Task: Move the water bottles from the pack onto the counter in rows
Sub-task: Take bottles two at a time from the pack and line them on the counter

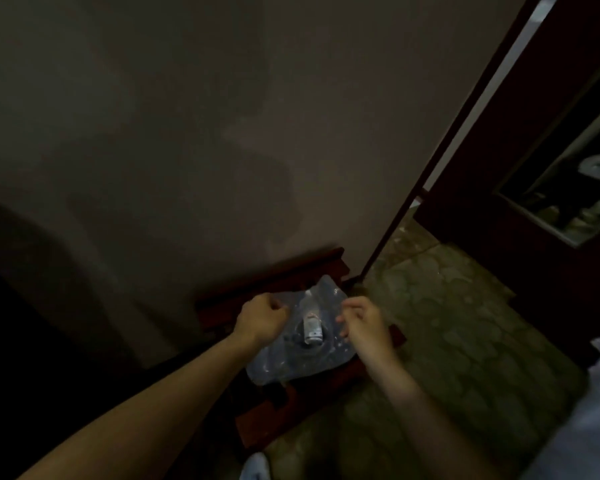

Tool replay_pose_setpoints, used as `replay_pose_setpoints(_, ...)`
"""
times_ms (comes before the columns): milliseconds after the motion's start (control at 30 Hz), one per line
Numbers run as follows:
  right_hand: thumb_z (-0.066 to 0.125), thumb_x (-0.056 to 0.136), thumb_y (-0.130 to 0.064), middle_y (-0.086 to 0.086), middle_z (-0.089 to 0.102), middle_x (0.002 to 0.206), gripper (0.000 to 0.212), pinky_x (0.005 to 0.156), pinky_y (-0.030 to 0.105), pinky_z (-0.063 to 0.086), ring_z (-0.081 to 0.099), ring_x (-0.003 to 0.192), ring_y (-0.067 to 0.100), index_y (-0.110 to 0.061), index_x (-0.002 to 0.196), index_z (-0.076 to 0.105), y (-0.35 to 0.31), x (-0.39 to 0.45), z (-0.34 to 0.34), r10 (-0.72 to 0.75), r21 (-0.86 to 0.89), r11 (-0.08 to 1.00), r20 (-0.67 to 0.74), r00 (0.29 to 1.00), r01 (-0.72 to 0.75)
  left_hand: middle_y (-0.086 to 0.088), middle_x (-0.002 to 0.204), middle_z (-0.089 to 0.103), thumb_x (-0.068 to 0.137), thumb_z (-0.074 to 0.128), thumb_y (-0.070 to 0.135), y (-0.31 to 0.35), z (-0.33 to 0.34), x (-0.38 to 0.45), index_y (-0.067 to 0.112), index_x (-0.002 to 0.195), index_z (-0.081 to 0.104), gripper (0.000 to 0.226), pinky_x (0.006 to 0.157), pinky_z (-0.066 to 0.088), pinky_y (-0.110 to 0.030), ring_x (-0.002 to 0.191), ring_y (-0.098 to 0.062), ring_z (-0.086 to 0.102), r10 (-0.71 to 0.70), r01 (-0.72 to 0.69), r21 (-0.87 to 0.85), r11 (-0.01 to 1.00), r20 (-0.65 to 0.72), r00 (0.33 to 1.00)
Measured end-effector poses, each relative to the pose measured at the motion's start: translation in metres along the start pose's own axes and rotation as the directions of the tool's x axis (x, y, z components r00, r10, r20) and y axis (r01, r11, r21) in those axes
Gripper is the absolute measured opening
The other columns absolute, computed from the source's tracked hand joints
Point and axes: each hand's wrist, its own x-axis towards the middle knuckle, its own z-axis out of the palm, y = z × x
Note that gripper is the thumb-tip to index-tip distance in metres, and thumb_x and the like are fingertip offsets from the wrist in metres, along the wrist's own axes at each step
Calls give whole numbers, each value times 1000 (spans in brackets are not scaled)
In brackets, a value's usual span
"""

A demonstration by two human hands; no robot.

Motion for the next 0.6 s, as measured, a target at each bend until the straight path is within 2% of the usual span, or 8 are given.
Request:
replay_pose_setpoints(100, 48, 98, -12, 2, 63, 81, 20, 58, 21, 46, 58, 64, 11, -24, 85, 56, 26, 35, 9, 109, -48, 994, 155, 982, -102, -22, 88, 70, 92, 56, 24, -25, 26, 35, 12, 75, 60, 21, 71, 55, -43, 77, -29, 66, -91, 92, -27, 995, 32, 995)
replay_pose_setpoints(233, 48, 99, -13, 2, 62, 83, 20, 67, 24, 47, 60, 76, 15, -24, 86, 58, 60, 71, 32, 232, -141, 969, 267, 935, -200, -19, 84, 67, 91, 51, 14, -66, 49, 60, 7, 71, 60, 23, 74, 55, -42, 82, -34, 66, -265, 267, -53, 962, 39, 964)
replay_pose_setpoints(333, 50, 98, -16, 3, 64, 95, 15, 75, 25, 48, 62, 92, 18, -16, 103, 63, 88, 96, 50, 281, -222, 950, 313, 907, -217, -15, 89, 68, 94, 48, 9, -89, 62, 76, 10, 82, 64, 20, 68, 52, -33, 80, -26, 65, -344, 344, -123, 931, 19, 939)
replay_pose_setpoints(400, 49, 98, -16, 0, 62, 94, 18, 78, 27, 49, 60, 91, 15, -13, 107, 64, 105, 117, 63, 306, -288, 933, 326, 894, -215, -10, 90, 65, 95, 46, 7, -102, 69, 91, 11, 92, 63, 18, 61, 47, -24, 75, -18, 60, -370, 364, -152, 919, -11, 929)
replay_pose_setpoints(500, 46, 97, -13, 8, 61, 85, 22, 78, 39, 51, 59, 82, 22, -7, 91, 66, 132, 151, 82, 319, -394, 903, 355, 878, -169, -11, 96, 66, 96, 45, 8, -123, 80, 116, 8, 102, 64, 20, 61, 47, -23, 80, -19, 62, -406, 387, -191, 902, -66, 912)
replay_pose_setpoints(600, 46, 95, -10, 16, 66, 91, 25, 83, 42, 54, 63, 84, 28, -2, 84, 67, 162, 182, 100, 337, -515, 851, 377, 863, -108, -11, 105, 66, 97, 45, 9, -147, 93, 140, 8, 109, 64, 23, 65, 50, -26, 93, -25, 64, -489, 457, -229, 859, -106, 866)
